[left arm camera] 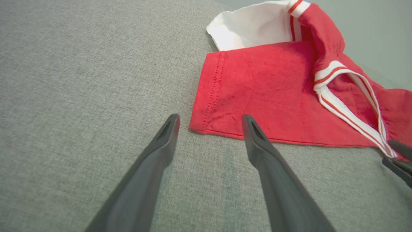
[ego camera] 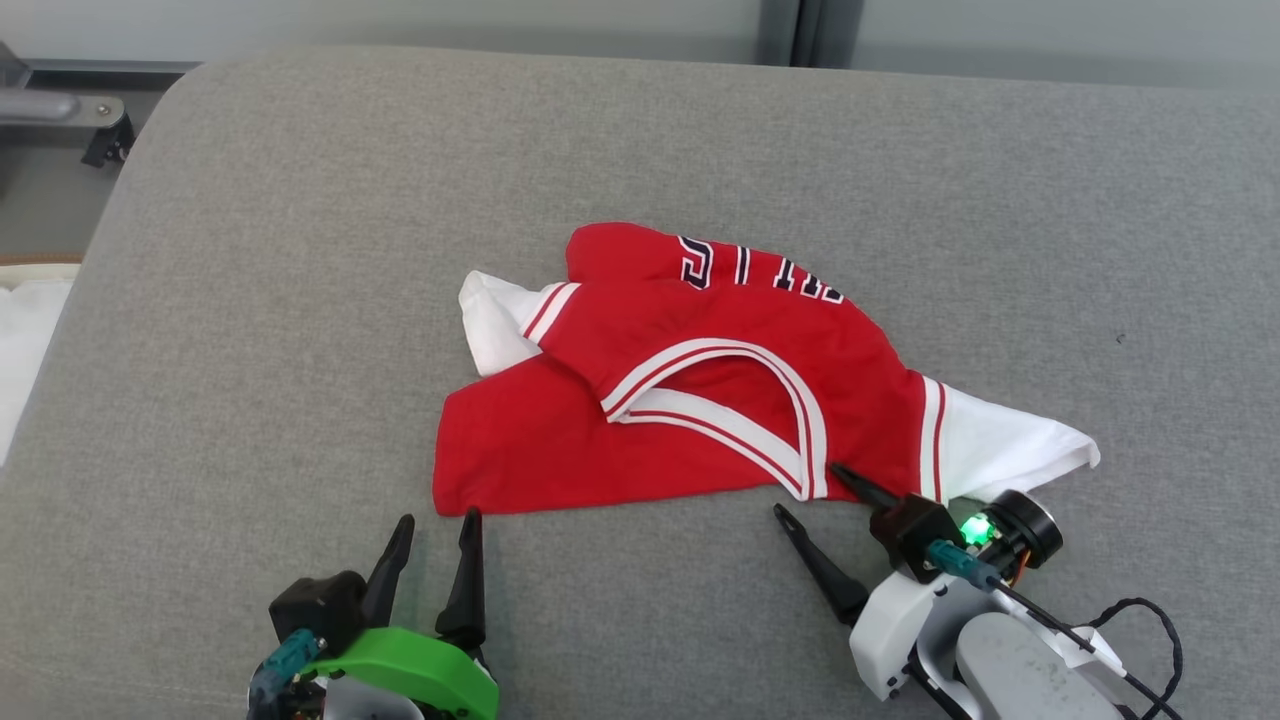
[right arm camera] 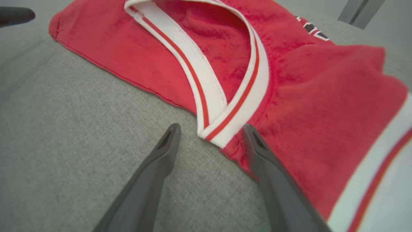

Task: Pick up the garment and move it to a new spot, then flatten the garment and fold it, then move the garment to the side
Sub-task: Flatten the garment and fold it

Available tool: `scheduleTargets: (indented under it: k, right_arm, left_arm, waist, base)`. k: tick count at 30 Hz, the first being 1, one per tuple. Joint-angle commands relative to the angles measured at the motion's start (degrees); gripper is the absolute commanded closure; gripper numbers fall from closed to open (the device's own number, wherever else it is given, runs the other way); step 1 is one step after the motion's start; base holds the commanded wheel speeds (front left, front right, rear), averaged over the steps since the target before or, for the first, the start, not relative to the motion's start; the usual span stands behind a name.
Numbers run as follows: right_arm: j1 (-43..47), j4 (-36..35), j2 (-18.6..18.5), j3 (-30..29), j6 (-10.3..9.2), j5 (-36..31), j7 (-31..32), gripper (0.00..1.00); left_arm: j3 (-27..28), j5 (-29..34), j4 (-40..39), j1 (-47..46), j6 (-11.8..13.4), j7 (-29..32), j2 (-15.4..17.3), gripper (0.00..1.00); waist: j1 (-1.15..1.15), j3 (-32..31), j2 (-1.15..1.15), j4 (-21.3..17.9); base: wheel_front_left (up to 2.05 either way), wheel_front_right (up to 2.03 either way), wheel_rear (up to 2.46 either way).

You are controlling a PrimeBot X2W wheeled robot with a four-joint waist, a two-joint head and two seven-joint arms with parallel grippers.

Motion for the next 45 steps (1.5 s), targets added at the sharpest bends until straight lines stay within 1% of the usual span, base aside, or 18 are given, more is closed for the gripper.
scheduleTargets:
  k: [1, 2, 3, 4, 5, 6, 11, 17, 22, 27, 28, 29, 31, 32, 33, 35, 40, 45]
  right_arm:
    - [-0.6, 0.75, -0.2, 0.01, -0.1, -0.23, -0.1, 0.0]
    - [-0.86, 1.42, -0.14, 0.05, -0.11, -0.32, -0.06, 0.15]
    - [-1.06, 1.88, -0.12, 0.03, -0.1, -0.41, -0.05, 0.44]
    - [-1.23, 2.28, -0.08, -0.02, -0.1, -0.43, -0.05, 0.66]
    - [-1.22, 2.49, -0.11, -0.05, -0.1, -0.39, -0.04, 0.77]
    - [-1.12, 2.8, -0.28, 0.06, -0.1, -0.39, -0.04, 1.0]
    - [-1.05, 1.78, -0.51, -0.13, -0.1, 1.04, -0.04, 1.0]
    - [-1.08, -4.76, -0.8, -1.14, -0.11, 5.16, -0.1, 1.0]
    - [-7.15, -8.38, -2.29, -6.62, -0.11, 8.95, -0.11, 1.0]
    - [-16.87, -3.77, -5.0, -13.27, -0.11, 8.02, 2.14, 1.0]
    - [-18.8, -2.14, -5.45, -14.78, -0.11, 7.55, 2.63, 0.95]
    - [-20.59, -0.3, -6.19, -16.09, -0.11, 6.31, 3.26, 0.87]
    - [-22.86, 4.07, -7.62, -18.82, -0.11, 3.65, 4.82, 0.57]
    - [-23.89, 5.92, -7.99, -20.1, -0.11, 2.43, 5.15, 0.06]
    - [-25.08, 7.9, -8.64, -21.52, -0.11, 0.1, 5.36, 0.0]
    - [-26.35, 10.79, -8.9, -24.75, -0.11, -2.94, 4.39, 0.0]
    - [-24.74, 14.38, -6.8, -30.89, -0.11, -8.12, 1.29, 0.0]
    - [-20.34, 10.95, -3.29, -33.09, -0.11, -9.13, -0.11, 0.0]
  left_arm:
    - [-0.06, -0.29, 0.04, -0.61, -0.16, 0.0, 0.11, 0.0]
    - [0.07, -0.32, 0.03, -0.74, -0.16, 0.0, 0.12, 0.0]
    - [0.11, -0.36, 0.05, -0.81, -0.16, 0.0, 0.11, 0.0]
    - [0.13, -0.31, 0.07, -0.88, -0.16, 0.0, 0.1, 0.0]
    - [0.19, -0.22, 0.07, -0.9, -0.16, 0.0, 0.1, 0.0]
    - [0.29, -0.11, 0.07, -0.8, -0.16, 0.0, 0.11, 0.0]
    - [0.35, 0.28, -0.11, -0.13, -0.16, 0.0, 0.09, 0.0]
    - [-0.97, 0.11, -1.14, -0.26, -0.16, 0.0, 0.11, 0.0]
    - [-1.33, 0.52, -1.45, -0.9, -0.16, 0.0, 0.11, 0.0]
    - [-2.52, 0.86, -1.08, -2.0, -0.16, 0.0, 0.1, 0.0]
    - [-2.81, 0.88, -0.93, -2.2, -0.16, 0.0, 0.1, 0.0]
    - [-3.03, 0.84, -0.86, -2.53, -0.16, 0.0, 0.11, 0.0]
    - [-3.43, 0.64, -0.8, -3.05, -0.16, 0.0, 0.1, 0.0]
    - [-3.64, 0.58, -0.75, -3.18, -0.16, 0.0, 0.1, 0.0]
    - [-3.88, 0.52, -0.67, -3.3, -0.16, 0.0, 0.1, 0.0]
    - [-4.23, 0.5, -0.56, -3.59, -0.16, 0.0, 0.1, 0.0]
    - [-3.76, 0.97, -0.42, -3.31, -0.16, 0.0, 0.11, 0.0]
    - [-1.38, 2.8, -0.69, -2.19, -0.16, 0.0, 0.13, 0.0]
  waist:
    - [0.0, 0.4, 0.0, 0.44]
    - [0.0, 0.5, 0.0, 0.58]
    - [0.0, 0.57, 0.0, 0.67]
    - [0.0, 0.63, 0.0, 0.75]
    - [0.0, 0.64, 0.0, 0.79]
    - [0.0, 0.62, 0.0, 0.8]
    - [0.0, 0.48, 0.0, 0.52]
    - [0.0, 0.24, 0.0, 0.25]
    - [0.0, 0.96, 0.0, 0.2]
    - [0.0, 2.37, 0.0, 1.24]
    - [0.0, 2.64, 0.0, 1.59]
    - [0.0, 3.01, 0.0, 1.92]
    - [0.0, 3.48, 0.0, 2.43]
    - [0.0, 3.66, 0.0, 2.63]
    - [0.0, 3.81, 0.0, 2.85]
    - [0.0, 3.91, 0.0, 3.1]
    - [0.0, 3.11, 0.0, 2.49]
    - [0.0, 1.4, 0.0, 0.49]
  base:
    - [0.0, 0.0, 0.0]
    - [0.0, 0.0, 0.0]
    - [0.0, 0.0, 0.0]
    - [0.0, 0.0, 0.0]
    - [0.0, 0.0, 0.0]
    - [0.0, 0.0, 0.0]
    - [0.0, 0.0, 0.0]
    - [0.0, 0.0, 0.0]
    - [0.0, 0.0, 0.0]
    - [0.0, 0.0, 0.0]
    - [0.0, 0.0, 0.0]
    - [0.0, 0.0, 0.0]
    - [0.0, 0.0, 0.0]
    - [0.0, 0.0, 0.0]
    - [0.0, 0.0, 0.0]
    - [0.0, 0.0, 0.0]
    - [0.0, 0.0, 0.0]
    - [0.0, 0.0, 0.0]
